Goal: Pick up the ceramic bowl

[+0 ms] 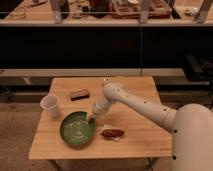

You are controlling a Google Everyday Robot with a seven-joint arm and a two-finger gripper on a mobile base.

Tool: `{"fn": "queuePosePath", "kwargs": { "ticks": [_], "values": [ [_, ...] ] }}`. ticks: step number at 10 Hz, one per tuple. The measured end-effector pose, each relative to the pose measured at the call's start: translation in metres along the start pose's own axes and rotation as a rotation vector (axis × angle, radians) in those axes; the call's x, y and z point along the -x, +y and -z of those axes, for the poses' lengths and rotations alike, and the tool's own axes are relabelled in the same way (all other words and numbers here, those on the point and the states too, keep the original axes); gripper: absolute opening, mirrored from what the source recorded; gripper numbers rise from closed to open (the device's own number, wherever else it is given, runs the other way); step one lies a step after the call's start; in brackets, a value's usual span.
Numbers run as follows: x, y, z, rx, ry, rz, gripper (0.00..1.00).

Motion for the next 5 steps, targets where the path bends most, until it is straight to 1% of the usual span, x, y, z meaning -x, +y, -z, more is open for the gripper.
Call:
{"fn": "queuePosePath", "kwargs": {
  "ticks": [1,2,3,5],
  "values": [
    [0.001,0.001,0.0,0.005,-0.002,-0.003,0.38],
    [0.001,-0.001,0.001,0.0,-0.003,-0.007,0.32],
    [0.002,-0.007,0.003,-0.02,-0.011,-0.013,0.22],
    [0.003,-0.025,0.013,-0.088,-0.025,-0.027,0.03]
  ]
}}
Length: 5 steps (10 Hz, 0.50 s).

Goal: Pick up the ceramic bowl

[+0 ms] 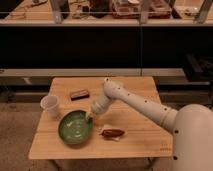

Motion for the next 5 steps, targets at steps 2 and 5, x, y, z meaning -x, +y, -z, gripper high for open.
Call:
{"fn": "queuePosePath", "kwargs": {
  "ticks": [2,5],
  "values": [
    [0.004,-0.014,0.007,-0.08,-0.029,-0.026,0.0],
    [0.006,-0.025,0.018,-0.186,-0.046,-0.042,0.0]
  ]
}}
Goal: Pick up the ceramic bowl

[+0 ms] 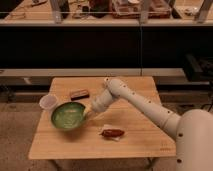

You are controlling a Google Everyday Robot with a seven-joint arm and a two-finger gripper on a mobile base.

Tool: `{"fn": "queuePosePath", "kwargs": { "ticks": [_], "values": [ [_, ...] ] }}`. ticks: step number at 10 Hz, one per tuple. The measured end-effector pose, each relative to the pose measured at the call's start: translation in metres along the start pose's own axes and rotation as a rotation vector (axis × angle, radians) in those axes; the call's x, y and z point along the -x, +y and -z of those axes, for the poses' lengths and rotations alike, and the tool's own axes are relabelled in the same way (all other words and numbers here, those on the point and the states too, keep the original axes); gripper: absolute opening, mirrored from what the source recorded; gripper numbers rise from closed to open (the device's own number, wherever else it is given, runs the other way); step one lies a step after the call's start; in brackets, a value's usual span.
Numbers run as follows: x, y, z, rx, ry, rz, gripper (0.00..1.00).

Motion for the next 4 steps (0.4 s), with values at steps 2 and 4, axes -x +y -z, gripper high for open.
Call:
{"fn": "queuePosePath", "kwargs": {
  "ticks": [2,4],
  "values": [
    [-0.003,-0.007,0.016,-0.006,0.029,0.079,0.0],
    [-0.009,-0.011,0.042,0.041,0.075,0.173,0.0]
  ]
}}
